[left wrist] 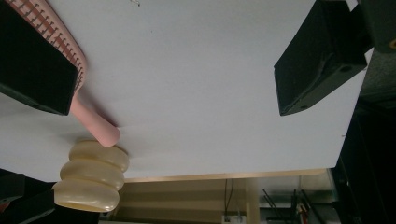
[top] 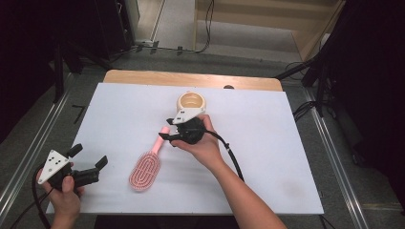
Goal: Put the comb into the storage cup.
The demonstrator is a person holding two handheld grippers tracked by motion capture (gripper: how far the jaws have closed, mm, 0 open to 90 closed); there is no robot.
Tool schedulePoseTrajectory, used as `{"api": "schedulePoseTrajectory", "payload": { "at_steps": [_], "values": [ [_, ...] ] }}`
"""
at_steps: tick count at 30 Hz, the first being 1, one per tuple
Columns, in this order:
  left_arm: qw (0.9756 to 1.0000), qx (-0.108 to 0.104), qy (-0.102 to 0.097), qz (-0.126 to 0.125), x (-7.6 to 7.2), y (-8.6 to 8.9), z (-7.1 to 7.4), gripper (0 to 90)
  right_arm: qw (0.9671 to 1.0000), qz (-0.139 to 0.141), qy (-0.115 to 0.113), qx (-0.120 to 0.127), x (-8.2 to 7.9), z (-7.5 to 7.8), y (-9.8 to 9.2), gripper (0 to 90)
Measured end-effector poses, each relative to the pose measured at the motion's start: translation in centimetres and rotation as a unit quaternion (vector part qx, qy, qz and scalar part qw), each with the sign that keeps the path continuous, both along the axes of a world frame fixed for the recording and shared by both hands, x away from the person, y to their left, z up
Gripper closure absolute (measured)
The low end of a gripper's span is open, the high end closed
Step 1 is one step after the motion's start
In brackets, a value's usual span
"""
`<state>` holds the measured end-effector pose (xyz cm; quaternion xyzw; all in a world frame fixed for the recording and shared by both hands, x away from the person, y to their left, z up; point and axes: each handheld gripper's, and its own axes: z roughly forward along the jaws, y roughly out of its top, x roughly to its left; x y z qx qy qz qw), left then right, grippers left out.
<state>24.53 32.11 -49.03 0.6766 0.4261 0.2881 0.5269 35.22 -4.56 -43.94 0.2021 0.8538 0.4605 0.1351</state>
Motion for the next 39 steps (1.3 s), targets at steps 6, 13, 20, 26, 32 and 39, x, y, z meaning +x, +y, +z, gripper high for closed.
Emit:
{"api": "schedulePoseTrajectory", "payload": {
  "at_steps": [6,13,20,26,32,39],
  "values": [
    [1.0,0.0,0.0,0.0,0.0,0.0,0.0,0.0,0.9999,0.003,0.013,-0.005,0.8,0.0,0.7,42.5],
    [1.0,0.0,0.0,0.0,0.0,0.0,0.0,0.0,0.9994,0.009,0.027,-0.022,1.7,-0.1,1.7,44.6],
    [1.0,0.0,0.0,-0.001,0.0,0.0,0.0,0.0,0.9982,0.014,0.045,-0.038,2.7,-0.6,2.5,57.1],
    [1.0,0.003,-0.001,-0.001,0.0,0.0,0.0,0.0,0.9963,0.018,0.06,-0.059,3.5,-0.8,3.0,70.3],
    [1.0,0.003,-0.002,-0.003,0.0,0.0,0.0,0.0,0.9938,0.023,0.073,-0.081,4.6,-1.0,3.6,81.7],
    [1.0,0.002,-0.002,-0.003,0.0,0.0,0.0,0.0,0.9906,0.025,0.097,-0.093,5.8,-1.8,4.6,87.8]
  ]
}}
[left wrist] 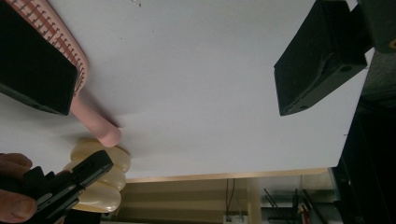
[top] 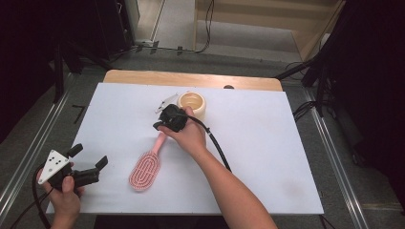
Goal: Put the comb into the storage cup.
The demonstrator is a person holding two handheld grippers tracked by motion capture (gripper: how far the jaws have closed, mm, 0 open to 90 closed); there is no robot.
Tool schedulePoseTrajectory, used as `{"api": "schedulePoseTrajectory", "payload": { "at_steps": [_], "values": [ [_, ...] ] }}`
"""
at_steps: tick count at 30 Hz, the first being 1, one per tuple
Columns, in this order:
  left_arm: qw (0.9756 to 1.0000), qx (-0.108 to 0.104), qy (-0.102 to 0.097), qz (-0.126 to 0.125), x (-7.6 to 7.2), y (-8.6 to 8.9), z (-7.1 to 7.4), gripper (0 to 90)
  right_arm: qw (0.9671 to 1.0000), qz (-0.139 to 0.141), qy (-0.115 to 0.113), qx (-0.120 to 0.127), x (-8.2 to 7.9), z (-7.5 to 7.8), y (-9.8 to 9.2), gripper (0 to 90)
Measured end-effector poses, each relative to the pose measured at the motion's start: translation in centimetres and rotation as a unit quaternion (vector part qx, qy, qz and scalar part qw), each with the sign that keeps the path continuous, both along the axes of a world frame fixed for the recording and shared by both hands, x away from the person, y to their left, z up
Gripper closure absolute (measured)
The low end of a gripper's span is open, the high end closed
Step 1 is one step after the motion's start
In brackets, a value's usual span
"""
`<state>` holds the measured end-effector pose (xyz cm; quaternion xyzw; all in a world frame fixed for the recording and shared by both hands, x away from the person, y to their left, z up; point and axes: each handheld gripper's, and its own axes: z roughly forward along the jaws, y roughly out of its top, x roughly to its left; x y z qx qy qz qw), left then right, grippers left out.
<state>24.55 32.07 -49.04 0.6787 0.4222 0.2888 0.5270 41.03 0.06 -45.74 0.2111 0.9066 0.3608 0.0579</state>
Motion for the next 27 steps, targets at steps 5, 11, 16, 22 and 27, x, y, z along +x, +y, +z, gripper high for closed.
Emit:
{"api": "schedulePoseTrajectory", "payload": {
  "at_steps": [5,11,16,22,27],
  "values": [
    [1.0,0.002,0.002,-0.001,0.0,0.0,0.0,0.0,0.9997,0.0,0.005,-0.024,0.3,-0.6,0.8,87.8],
    [1.0,0.003,0.002,-0.002,0.0,0.0,0.0,0.0,0.9984,-0.004,0.007,-0.055,0.5,-1.5,1.6,88.0],
    [1.0,0.005,0.001,-0.004,0.0,-0.1,0.0,0.0,0.9958,-0.005,0.0,-0.091,0.8,-2.1,2.4,88.1],
    [1.0,0.004,0.001,-0.004,0.0,0.0,0.0,0.0,0.9947,-0.007,0.002,-0.102,0.8,-2.2,2.2,88.2],
    [1.0,0.006,0.002,-0.004,0.0,-0.1,0.0,0.0,0.9945,-0.008,0.015,-0.103,0.7,-2.2,1.5,88.2]
  ]
}}
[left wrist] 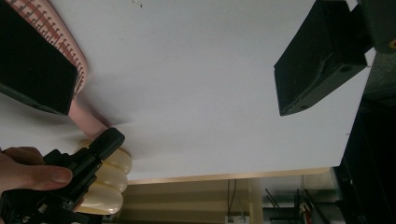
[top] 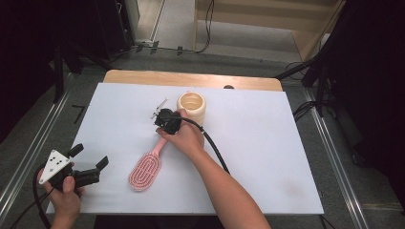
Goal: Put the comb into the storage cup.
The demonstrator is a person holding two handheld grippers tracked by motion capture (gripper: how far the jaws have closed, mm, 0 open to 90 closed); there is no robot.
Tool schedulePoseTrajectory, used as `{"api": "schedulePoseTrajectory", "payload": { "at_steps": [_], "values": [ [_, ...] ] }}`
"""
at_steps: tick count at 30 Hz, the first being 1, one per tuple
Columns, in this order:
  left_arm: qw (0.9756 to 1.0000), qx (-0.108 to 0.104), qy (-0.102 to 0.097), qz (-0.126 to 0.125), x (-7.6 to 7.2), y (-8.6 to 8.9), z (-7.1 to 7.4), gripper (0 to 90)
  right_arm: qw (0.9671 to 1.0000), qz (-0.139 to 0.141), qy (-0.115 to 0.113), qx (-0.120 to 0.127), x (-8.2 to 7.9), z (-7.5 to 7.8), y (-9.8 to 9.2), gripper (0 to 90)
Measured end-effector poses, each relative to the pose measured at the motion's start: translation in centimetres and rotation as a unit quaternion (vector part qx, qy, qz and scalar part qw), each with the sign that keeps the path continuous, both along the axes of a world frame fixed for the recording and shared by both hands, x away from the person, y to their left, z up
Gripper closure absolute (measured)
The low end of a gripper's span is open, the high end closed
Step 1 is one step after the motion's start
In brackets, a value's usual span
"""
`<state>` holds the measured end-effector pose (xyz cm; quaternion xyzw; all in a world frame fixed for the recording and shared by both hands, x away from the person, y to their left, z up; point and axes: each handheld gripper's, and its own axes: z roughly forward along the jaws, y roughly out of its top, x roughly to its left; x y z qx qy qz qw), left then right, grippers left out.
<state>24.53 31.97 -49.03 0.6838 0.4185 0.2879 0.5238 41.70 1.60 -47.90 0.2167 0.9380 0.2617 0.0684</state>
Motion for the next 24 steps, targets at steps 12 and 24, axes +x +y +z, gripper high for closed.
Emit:
{"api": "schedulePoseTrajectory", "payload": {
  "at_steps": [12,24],
  "values": [
    [1.0,0.001,0.001,0.001,0.0,0.0,0.0,0.0,0.9991,0.02,0.028,0.023,-1.9,-0.1,-2.8,88.2],
    [1.0,0.001,0.001,0.001,0.0,-0.1,0.0,0.0,0.9983,0.028,0.04,0.031,-4.6,-0.1,-5.8,88.2]
  ]
}}
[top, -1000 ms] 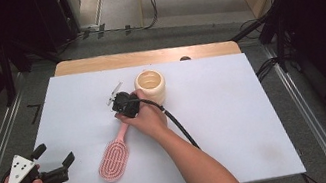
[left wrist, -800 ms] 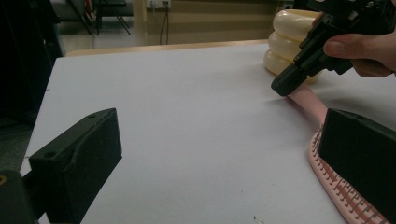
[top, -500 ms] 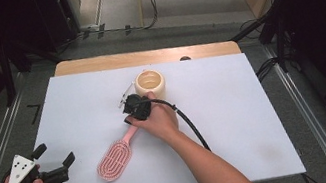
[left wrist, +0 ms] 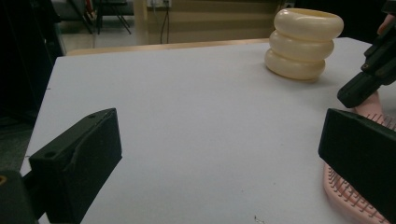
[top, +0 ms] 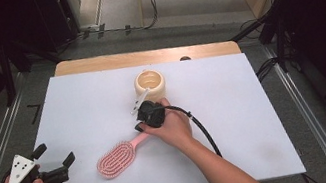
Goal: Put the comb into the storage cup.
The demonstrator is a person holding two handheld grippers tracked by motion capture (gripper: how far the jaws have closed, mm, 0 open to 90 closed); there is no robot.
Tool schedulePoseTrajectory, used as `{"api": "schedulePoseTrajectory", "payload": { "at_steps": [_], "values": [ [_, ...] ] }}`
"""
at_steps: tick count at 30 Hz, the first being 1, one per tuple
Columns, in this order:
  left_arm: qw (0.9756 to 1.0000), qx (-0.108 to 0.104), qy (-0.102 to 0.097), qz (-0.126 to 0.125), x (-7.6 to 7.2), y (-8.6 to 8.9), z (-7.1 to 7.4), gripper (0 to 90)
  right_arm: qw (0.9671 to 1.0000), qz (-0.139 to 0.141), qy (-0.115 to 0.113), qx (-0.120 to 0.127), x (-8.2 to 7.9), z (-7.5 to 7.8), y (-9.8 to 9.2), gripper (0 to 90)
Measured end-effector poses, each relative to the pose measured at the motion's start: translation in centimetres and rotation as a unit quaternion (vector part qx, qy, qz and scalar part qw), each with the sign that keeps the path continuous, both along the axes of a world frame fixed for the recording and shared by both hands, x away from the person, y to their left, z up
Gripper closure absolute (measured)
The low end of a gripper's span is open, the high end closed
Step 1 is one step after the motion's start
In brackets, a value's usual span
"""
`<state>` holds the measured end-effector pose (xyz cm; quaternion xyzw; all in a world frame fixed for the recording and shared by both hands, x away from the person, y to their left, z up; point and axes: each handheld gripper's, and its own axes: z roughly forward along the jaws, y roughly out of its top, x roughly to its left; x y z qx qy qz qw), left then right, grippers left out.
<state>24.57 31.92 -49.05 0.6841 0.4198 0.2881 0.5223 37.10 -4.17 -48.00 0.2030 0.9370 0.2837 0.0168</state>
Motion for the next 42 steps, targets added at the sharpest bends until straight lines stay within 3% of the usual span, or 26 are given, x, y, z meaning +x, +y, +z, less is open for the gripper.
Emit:
{"api": "schedulePoseTrajectory", "payload": {
  "at_steps": [11,15,32,38,42],
  "values": [
    [1.0,0.002,0.001,0.002,0.0,0.0,0.0,0.0,0.9999,-0.001,0.01,0.012,-2.4,-0.2,-2.3,88.2],
    [1.0,0.002,0.0,0.002,0.0,0.0,0.0,0.0,0.9997,0.013,0.005,0.019,-3.5,-0.4,-2.8,88.1],
    [1.0,0.002,0.001,0.002,0.0,-0.1,0.0,0.0,0.9993,0.021,0.008,0.029,-6.8,-1.0,-3.6,88.1],
    [1.0,0.002,0.0,0.003,0.0,-0.1,0.0,0.0,0.9992,0.024,0.011,0.028,-7.5,-1.2,-3.5,88.2],
    [1.0,0.002,0.0,0.003,0.0,-0.1,0.0,0.0,0.9992,0.031,0.002,0.027,-7.6,-1.1,-3.5,88.1]
  ]
}}
